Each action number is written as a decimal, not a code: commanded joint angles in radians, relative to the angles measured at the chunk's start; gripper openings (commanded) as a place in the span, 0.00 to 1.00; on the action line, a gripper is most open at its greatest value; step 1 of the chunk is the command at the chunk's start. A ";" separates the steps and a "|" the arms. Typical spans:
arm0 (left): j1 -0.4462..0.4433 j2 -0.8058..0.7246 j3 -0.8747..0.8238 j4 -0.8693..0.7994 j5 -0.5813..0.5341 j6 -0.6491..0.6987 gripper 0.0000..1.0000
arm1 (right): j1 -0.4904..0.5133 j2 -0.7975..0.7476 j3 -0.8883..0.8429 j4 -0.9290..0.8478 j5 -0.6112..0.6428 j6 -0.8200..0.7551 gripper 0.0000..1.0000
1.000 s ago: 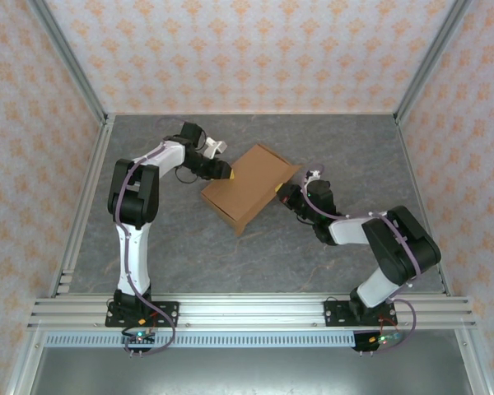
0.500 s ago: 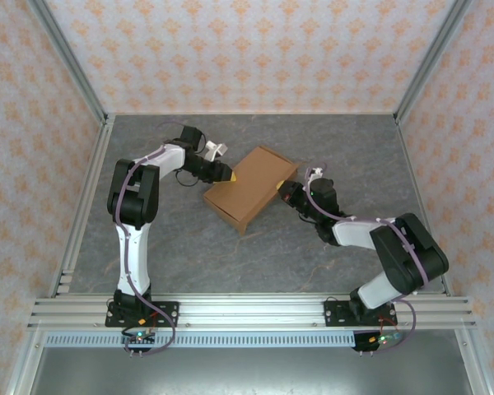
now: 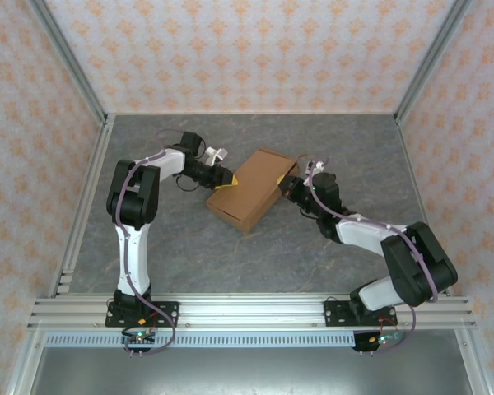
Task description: Fold the paper box
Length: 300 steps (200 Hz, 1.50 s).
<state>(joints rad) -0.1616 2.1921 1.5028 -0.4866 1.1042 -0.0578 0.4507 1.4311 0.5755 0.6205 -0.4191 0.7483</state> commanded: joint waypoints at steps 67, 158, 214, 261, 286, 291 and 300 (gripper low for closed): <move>-0.043 0.004 -0.071 0.010 0.016 -0.050 0.33 | 0.017 -0.067 0.115 -0.015 -0.038 -0.069 0.00; -0.056 0.003 -0.097 0.046 0.017 -0.079 0.36 | 0.018 -0.059 0.197 -0.112 -0.039 -0.085 0.00; -0.062 0.000 -0.099 0.046 0.013 -0.079 0.38 | 0.033 -0.043 0.243 -0.142 -0.034 -0.088 0.00; -0.062 0.008 -0.090 0.035 0.011 -0.073 0.39 | 0.048 -0.022 0.275 -0.157 -0.023 -0.093 0.00; -0.062 0.009 -0.088 0.033 0.010 -0.071 0.38 | 0.056 0.003 0.298 -0.176 -0.011 -0.102 0.00; -0.062 0.009 -0.088 0.033 0.010 -0.071 0.38 | 0.056 0.008 0.302 -0.181 -0.009 -0.103 0.00; -0.062 0.009 -0.088 0.031 0.010 -0.070 0.38 | 0.056 0.018 0.304 -0.186 -0.003 -0.103 0.00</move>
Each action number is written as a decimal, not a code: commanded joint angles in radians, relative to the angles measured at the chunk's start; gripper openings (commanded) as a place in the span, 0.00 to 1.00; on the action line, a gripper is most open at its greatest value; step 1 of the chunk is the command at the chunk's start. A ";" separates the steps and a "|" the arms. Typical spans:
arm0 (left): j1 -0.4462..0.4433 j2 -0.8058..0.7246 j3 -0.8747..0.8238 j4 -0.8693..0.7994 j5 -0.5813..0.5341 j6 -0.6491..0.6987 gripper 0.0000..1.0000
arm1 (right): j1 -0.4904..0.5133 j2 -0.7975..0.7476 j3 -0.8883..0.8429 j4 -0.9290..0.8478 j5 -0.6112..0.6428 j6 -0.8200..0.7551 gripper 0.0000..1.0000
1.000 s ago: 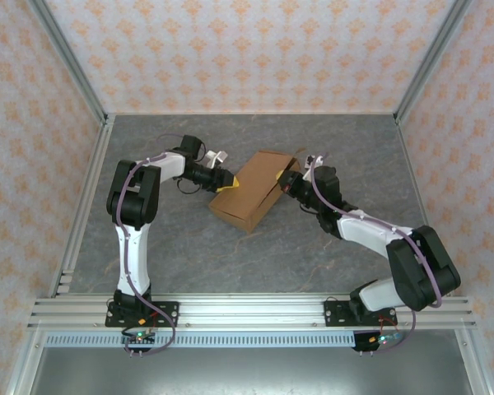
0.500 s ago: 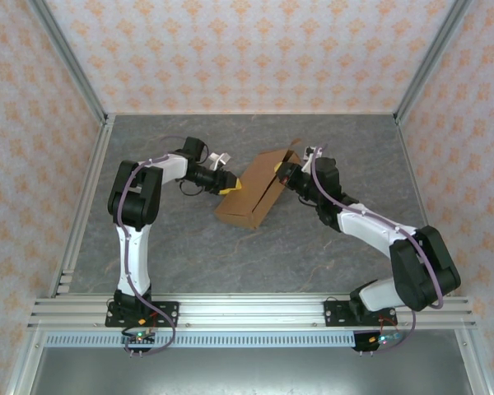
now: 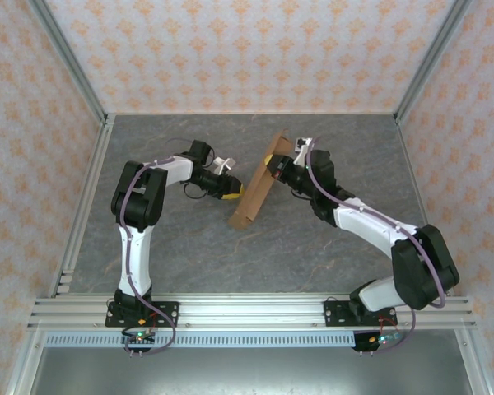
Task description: Fold the paper box
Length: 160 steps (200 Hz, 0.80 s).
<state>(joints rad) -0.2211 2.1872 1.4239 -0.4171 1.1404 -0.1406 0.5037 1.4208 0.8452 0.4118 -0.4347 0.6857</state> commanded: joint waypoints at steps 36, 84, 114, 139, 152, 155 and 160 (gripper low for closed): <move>-0.010 0.013 -0.007 -0.043 -0.026 0.016 0.38 | 0.010 0.073 0.052 -0.005 0.029 -0.034 0.00; -0.020 0.007 0.010 -0.079 -0.050 0.036 0.38 | 0.015 0.105 0.059 -0.050 0.072 -0.043 0.00; -0.021 -0.002 0.022 -0.106 -0.100 0.044 0.42 | 0.021 0.117 0.071 -0.111 0.121 -0.064 0.00; -0.021 -0.011 0.023 -0.108 -0.149 0.040 0.46 | 0.026 0.131 0.074 -0.135 0.144 -0.077 0.00; -0.019 -0.020 0.020 -0.098 -0.174 0.030 0.48 | 0.027 0.136 0.071 -0.141 0.150 -0.079 0.00; -0.018 -0.024 0.021 -0.098 -0.183 0.028 0.48 | 0.027 0.136 0.071 -0.143 0.151 -0.080 0.00; -0.019 -0.029 0.021 -0.098 -0.197 0.026 0.49 | 0.028 0.136 0.069 -0.144 0.153 -0.080 0.00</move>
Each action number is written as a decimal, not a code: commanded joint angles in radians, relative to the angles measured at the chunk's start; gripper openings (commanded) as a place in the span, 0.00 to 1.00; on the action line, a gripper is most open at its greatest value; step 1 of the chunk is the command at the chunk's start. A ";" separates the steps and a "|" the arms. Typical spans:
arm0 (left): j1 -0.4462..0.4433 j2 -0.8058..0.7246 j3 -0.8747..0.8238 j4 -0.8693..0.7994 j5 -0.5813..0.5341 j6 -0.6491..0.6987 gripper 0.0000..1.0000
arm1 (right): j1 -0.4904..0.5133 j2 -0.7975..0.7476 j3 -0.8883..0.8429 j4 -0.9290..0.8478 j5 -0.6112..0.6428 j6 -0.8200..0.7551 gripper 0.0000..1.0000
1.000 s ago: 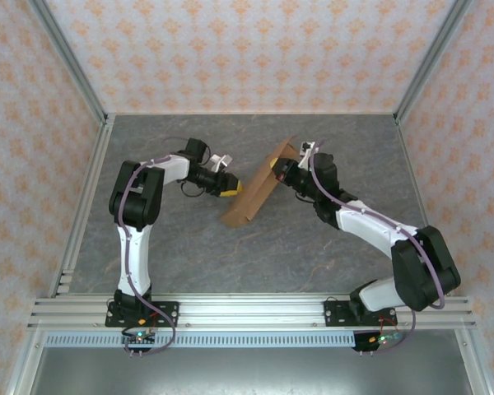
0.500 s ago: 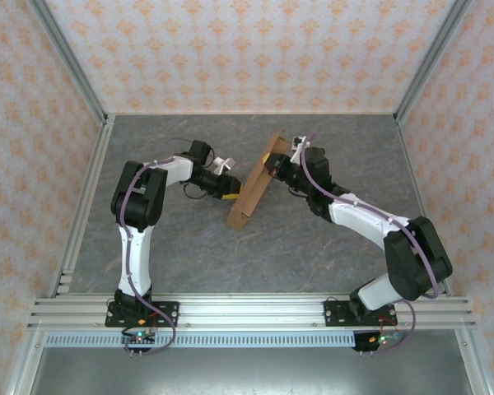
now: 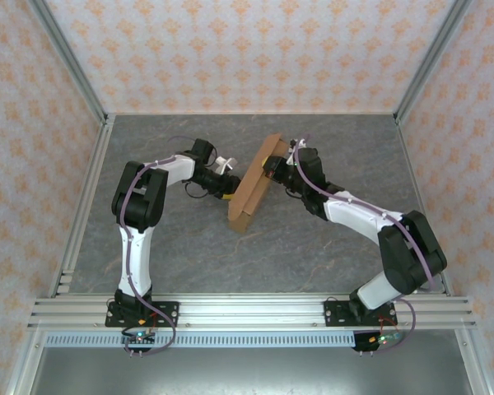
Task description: Fold the paper box
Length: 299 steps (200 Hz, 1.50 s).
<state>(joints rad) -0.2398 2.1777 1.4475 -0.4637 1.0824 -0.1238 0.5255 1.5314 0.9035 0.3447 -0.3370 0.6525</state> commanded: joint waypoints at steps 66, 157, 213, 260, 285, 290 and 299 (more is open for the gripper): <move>0.011 -0.127 0.024 -0.088 -0.394 -0.016 0.59 | 0.012 0.030 0.022 -0.106 0.081 -0.068 0.00; -0.157 -0.761 -0.305 0.042 -0.806 -0.115 0.76 | 0.014 0.043 0.030 -0.113 0.076 -0.070 0.00; -0.397 -0.904 -0.385 0.003 -1.010 -0.095 0.89 | 0.014 0.050 0.030 -0.110 0.076 -0.070 0.00; -0.457 -0.890 -0.387 0.002 -1.003 -0.079 0.92 | 0.014 0.054 0.031 -0.104 0.075 -0.069 0.00; -0.467 -0.852 -0.358 -0.005 -0.977 -0.082 0.95 | 0.014 0.052 0.030 -0.104 0.075 -0.066 0.00; -0.468 -0.841 -0.351 -0.007 -0.975 -0.081 0.95 | 0.014 0.052 0.029 -0.104 0.075 -0.066 0.00; -0.471 -0.816 -0.330 -0.021 -0.987 -0.082 0.95 | 0.015 0.052 0.029 -0.105 0.075 -0.067 0.00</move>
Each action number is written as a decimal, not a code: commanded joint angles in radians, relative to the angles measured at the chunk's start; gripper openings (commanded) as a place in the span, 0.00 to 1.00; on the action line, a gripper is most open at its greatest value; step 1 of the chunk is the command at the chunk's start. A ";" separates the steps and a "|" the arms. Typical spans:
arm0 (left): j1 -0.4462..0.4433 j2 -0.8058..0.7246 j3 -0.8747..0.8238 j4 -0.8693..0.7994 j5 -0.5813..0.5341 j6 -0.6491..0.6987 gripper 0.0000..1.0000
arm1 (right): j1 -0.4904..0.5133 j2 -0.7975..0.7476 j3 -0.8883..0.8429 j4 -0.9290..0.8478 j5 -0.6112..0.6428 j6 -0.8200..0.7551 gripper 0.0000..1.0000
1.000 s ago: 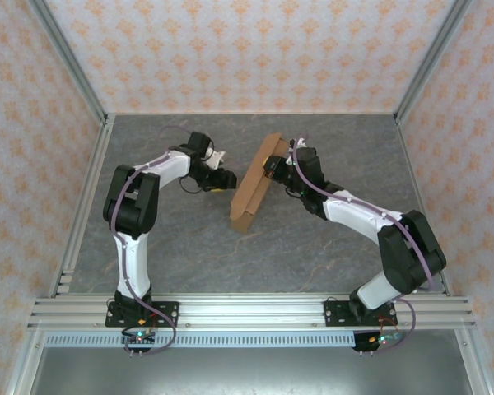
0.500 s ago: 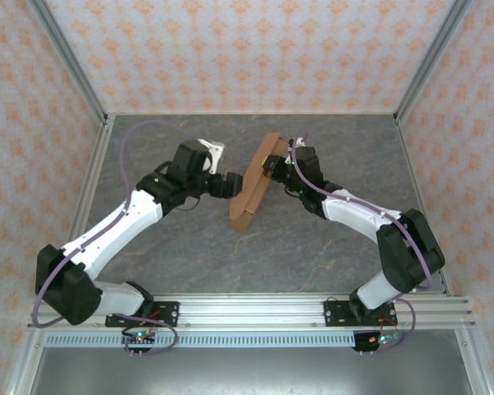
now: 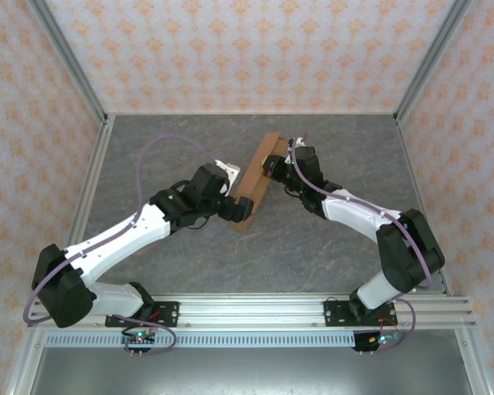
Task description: Fold the paper box
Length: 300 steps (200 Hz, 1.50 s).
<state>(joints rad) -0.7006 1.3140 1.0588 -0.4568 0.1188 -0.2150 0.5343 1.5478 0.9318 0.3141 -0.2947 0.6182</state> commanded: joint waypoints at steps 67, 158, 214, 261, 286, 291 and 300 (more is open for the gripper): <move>-0.009 0.148 0.101 -0.046 -0.083 0.018 0.84 | 0.005 0.030 0.009 -0.081 0.032 -0.037 0.00; 0.055 0.164 0.065 -0.018 0.052 -0.003 0.64 | 0.006 0.031 0.046 -0.114 0.025 -0.054 0.06; 0.091 0.171 0.056 -0.018 0.074 -0.003 0.54 | 0.004 0.034 0.081 -0.153 0.020 -0.074 0.13; 0.128 0.183 0.045 -0.012 0.095 -0.009 0.53 | -0.001 0.040 0.123 -0.207 0.007 -0.104 0.18; 0.145 0.186 0.043 -0.007 0.112 -0.010 0.53 | -0.012 0.025 0.145 -0.246 -0.008 -0.132 0.24; 0.147 0.186 0.044 -0.006 0.115 -0.010 0.53 | -0.014 0.020 0.149 -0.252 -0.011 -0.137 0.25; 0.153 0.186 0.043 -0.003 0.123 -0.009 0.53 | -0.019 0.013 0.158 -0.270 -0.016 -0.149 0.27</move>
<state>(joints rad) -0.5770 1.4639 1.1362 -0.4187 0.2623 -0.2123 0.5274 1.5803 1.0519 0.1432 -0.2882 0.5198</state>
